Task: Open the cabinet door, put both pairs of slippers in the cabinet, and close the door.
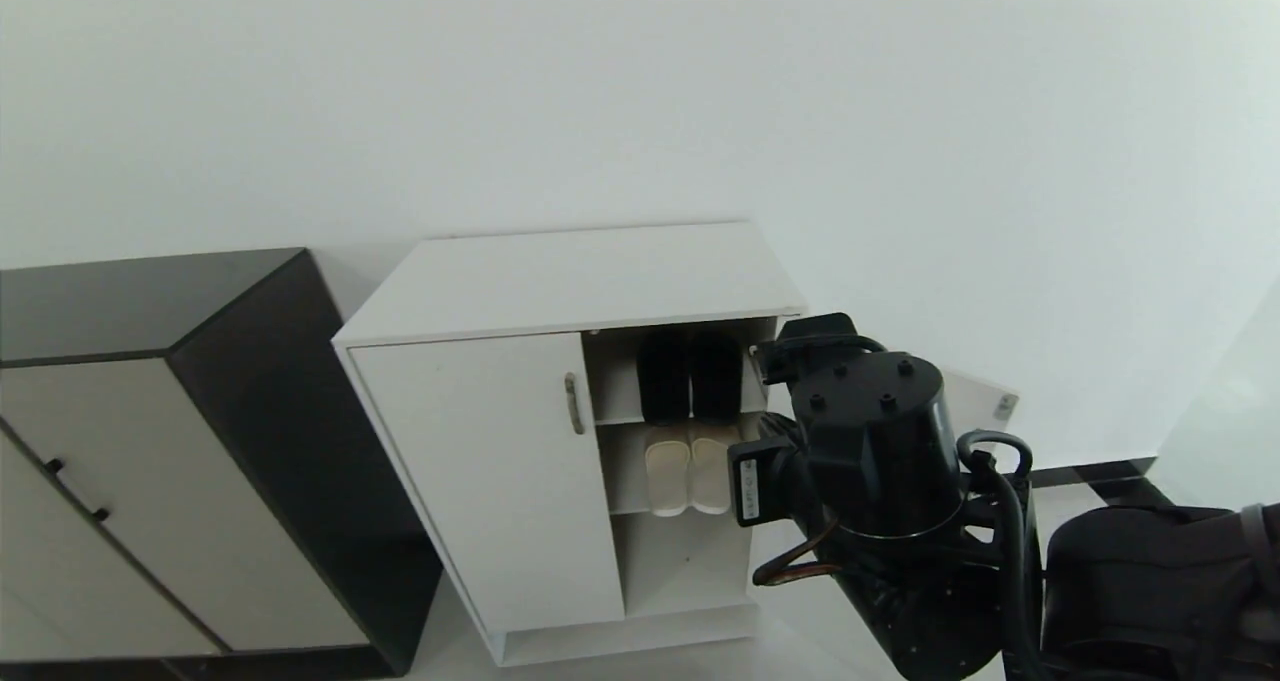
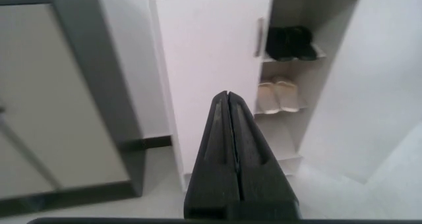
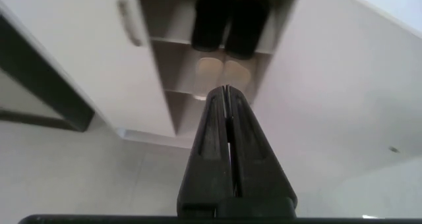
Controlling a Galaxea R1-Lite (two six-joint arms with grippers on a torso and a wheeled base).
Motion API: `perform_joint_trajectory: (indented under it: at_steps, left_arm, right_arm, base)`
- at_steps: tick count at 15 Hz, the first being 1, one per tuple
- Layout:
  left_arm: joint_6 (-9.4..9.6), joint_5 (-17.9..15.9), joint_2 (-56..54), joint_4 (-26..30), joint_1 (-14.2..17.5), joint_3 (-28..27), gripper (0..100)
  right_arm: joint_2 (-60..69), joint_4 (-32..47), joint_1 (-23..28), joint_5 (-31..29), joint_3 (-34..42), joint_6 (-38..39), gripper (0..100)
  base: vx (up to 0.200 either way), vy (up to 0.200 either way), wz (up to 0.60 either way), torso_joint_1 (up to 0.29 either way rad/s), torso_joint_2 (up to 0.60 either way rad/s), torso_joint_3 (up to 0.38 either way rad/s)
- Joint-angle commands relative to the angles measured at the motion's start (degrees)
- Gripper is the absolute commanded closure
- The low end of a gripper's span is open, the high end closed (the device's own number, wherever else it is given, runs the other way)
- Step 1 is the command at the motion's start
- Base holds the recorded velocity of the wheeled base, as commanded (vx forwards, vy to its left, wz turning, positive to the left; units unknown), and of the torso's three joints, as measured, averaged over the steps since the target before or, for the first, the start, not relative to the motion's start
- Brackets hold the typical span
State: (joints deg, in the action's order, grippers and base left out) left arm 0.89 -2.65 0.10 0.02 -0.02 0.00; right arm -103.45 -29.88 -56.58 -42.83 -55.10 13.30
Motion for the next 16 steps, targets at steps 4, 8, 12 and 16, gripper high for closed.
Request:
perform_joint_trajectory:
  at_steps: [4,8,12,16]
  left_arm:
    - [-0.01,0.01,-0.01,-0.02,0.02,0.0,100]
    - [0.08,0.01,-0.01,-0.02,0.02,0.0,100]
    - [-0.01,0.01,-0.01,-0.02,0.11,0.0,100]
    - [0.08,0.01,-0.01,-0.02,0.02,0.0,100]
  right_arm:
    - [0.27,-0.18,0.85,0.11,-0.27,-0.2,100]
    - [0.35,-1.06,8.94,6.09,-7.04,-6.09,100]
    - [-1.05,10.1,15.36,7.76,-18.55,-3.54,100]
    - [-6.5,16.61,22.47,14.09,-28.22,-0.82,100]
  base:
    - [0.0,0.0,-0.45,0.005,0.0,0.001]
    - [0.0,0.0,0.0,0.0,0.0,0.0]
    - [0.0,0.0,0.0,0.0,0.0,0.0]
    - [-0.15,0.0,0.0,0.007,0.0,0.002]
